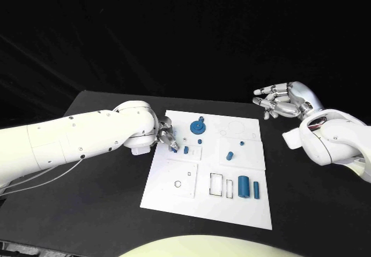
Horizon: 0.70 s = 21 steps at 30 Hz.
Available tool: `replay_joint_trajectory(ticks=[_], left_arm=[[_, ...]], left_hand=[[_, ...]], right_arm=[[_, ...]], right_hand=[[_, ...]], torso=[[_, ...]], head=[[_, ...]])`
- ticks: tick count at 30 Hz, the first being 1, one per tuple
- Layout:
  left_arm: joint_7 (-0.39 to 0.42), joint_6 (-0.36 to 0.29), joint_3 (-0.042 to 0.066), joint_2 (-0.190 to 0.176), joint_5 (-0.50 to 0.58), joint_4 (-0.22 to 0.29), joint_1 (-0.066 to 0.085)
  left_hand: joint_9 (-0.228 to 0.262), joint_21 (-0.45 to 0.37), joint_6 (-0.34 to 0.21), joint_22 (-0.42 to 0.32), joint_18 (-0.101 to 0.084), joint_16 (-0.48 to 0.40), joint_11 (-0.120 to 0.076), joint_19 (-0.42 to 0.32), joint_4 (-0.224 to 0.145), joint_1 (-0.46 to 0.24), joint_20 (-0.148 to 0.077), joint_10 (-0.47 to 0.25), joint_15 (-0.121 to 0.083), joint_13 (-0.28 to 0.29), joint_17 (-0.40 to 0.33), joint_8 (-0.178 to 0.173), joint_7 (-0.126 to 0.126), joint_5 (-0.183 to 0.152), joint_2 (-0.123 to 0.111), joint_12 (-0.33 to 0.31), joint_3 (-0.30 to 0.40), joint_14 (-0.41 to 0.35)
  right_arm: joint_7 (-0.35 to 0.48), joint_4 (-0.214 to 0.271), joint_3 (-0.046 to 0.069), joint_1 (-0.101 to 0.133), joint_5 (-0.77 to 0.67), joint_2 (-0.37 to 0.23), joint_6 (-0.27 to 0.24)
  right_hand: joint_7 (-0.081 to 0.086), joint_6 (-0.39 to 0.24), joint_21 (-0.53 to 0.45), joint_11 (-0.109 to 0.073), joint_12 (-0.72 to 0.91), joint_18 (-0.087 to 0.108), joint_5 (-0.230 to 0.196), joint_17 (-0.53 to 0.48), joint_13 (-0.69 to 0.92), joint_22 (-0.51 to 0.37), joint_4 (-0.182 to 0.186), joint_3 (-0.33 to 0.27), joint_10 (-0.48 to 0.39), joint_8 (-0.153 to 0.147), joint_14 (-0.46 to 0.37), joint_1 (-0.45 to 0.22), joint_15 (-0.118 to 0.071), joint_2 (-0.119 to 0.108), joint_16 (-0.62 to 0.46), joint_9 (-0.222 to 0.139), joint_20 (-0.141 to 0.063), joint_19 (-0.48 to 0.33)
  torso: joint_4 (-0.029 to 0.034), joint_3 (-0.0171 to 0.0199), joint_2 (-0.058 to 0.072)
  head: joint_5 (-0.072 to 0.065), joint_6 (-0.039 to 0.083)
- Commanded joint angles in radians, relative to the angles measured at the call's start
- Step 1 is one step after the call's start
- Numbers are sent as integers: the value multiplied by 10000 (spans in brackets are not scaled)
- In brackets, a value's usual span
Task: Assemble the parts on the task board
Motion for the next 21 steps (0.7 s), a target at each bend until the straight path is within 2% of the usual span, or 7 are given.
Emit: replay_joint_trajectory(ticks=[1,4,10,21], left_arm=[[-119,181,-73,96,56,31,-104],[-123,191,-73,100,50,26,-104],[-127,273,-73,103,15,24,-104],[-119,338,-73,90,-261,47,-104]], left_hand=[[-15,48,236,557,-192,65,-158,88,-582,-27,-21,267,-86,82,2627,49,-225,20,131,89,610,1031],[-36,85,307,599,-204,65,-179,113,-519,-169,-34,331,-99,226,2627,58,-255,21,232,159,570,1031],[-55,131,381,652,-219,65,-197,143,-495,-271,-45,405,-110,401,2627,67,-283,21,285,246,524,1031],[-100,213,484,746,-243,65,-245,197,-685,-203,-70,489,-141,562,2627,62,-339,24,331,318,560,1031]], right_arm=[[110,16,3,-1,-59,-1,84],[108,13,3,-1,-59,-2,83],[105,13,3,-1,-59,-6,86],[106,15,3,-1,-59,-11,91]], right_hand=[[-21,-67,-63,-24,18,130,60,-23,-30,-19,-15,-50,-87,41,-62,83,-21,-4,-2,7,8,-33],[-20,-71,-68,-24,23,130,92,-26,-44,-24,-15,-52,-92,46,-63,87,-20,-4,1,7,8,-30],[-20,-78,-76,-24,35,130,144,-29,-64,-32,-14,-54,-96,56,-63,95,-20,-4,9,7,8,-24],[-19,-83,-83,-23,46,130,191,-38,-82,-40,-12,-57,-100,65,-66,99,-20,-5,11,7,8,-19]], torso=[[-1,1,-1],[2,0,-1],[1,-1,1],[-1,0,-4]], head=[[-3,0],[-1,-12],[1,-13],[10,-24]])
